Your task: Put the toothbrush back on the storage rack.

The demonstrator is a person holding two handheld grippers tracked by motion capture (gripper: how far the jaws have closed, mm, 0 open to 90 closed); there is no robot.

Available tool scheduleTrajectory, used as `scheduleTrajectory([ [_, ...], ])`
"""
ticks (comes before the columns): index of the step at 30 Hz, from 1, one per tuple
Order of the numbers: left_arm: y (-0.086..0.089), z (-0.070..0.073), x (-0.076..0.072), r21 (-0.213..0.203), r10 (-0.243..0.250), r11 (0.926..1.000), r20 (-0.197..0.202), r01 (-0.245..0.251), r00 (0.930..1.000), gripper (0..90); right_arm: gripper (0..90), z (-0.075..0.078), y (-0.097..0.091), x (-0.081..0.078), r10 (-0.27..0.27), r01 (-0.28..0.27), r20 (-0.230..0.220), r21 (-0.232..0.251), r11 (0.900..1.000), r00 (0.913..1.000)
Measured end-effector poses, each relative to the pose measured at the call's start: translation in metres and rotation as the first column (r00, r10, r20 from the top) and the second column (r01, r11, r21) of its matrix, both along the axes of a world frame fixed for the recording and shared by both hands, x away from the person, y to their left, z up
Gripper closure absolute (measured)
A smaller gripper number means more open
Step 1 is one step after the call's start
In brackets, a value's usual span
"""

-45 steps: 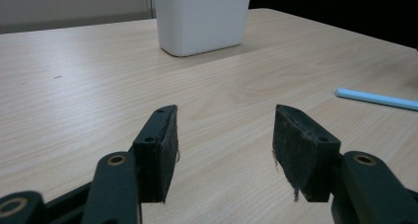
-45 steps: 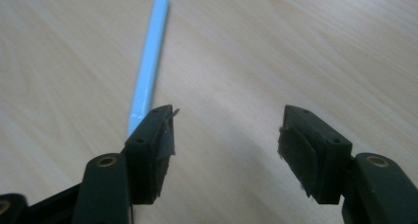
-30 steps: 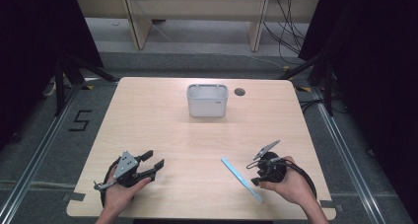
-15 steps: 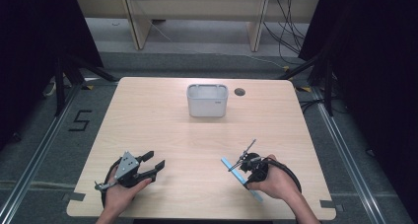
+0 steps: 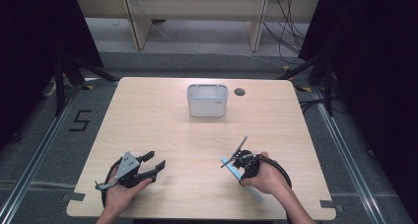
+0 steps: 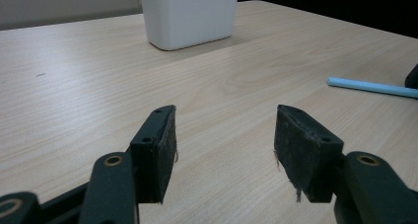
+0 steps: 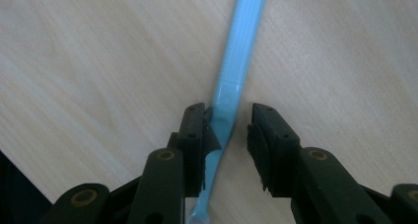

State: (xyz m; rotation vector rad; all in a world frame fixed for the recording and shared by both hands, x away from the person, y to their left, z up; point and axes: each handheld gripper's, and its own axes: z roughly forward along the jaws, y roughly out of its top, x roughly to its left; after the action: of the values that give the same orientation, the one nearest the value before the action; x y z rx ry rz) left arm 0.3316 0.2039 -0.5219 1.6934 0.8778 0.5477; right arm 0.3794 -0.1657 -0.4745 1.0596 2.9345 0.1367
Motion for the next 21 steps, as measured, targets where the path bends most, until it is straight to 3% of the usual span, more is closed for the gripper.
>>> scheduleTrajectory([
  [1,0.0,0.0,0.0,-0.001,0.0,1.0,0.0,0.0,1.0,40.9,68.1,0.0,0.002,0.0,-0.016,0.016,-0.001,-0.01,0.9998,0.9999],
  [2,0.0,0.0,0.0,-0.001,0.001,1.0,0.0,-0.001,1.0,40.9,68.2,-0.001,0.001,0.003,0.022,-0.022,0.008,0.004,0.9998,0.9997],
  [3,0.0,0.0,0.0,-0.002,0.002,1.0,-0.001,-0.002,1.0,40.9,68.4,0.0,0.003,0.004,0.001,-0.001,-0.001,-0.016,0.9999,1.0],
  [9,0.0,0.0,0.0,-0.001,-0.002,1.0,0.002,0.002,1.0,40.9,69.7,-0.001,0.007,0.008,0.012,-0.012,-0.002,-0.016,0.9998,0.9999],
  [13,-0.001,0.0,-0.001,-0.003,-0.003,1.0,0.002,0.003,1.0,40.9,71.6,-0.001,0.01,0.007,-0.006,0.006,0.003,-0.046,0.9989,1.0],
  [16,-0.001,0.0,0.0,-0.003,-0.003,1.0,0.002,0.003,1.0,40.9,73.5,0.0,0.011,0.008,0.013,-0.012,0.005,-0.067,0.9977,0.9999],
  [21,-0.001,0.0,-0.001,0.002,-0.005,1.0,0.002,0.005,1.0,40.9,78.9,-0.001,0.014,0.004,0.03,-0.03,0.011,-0.052,0.9982,0.9995],
])
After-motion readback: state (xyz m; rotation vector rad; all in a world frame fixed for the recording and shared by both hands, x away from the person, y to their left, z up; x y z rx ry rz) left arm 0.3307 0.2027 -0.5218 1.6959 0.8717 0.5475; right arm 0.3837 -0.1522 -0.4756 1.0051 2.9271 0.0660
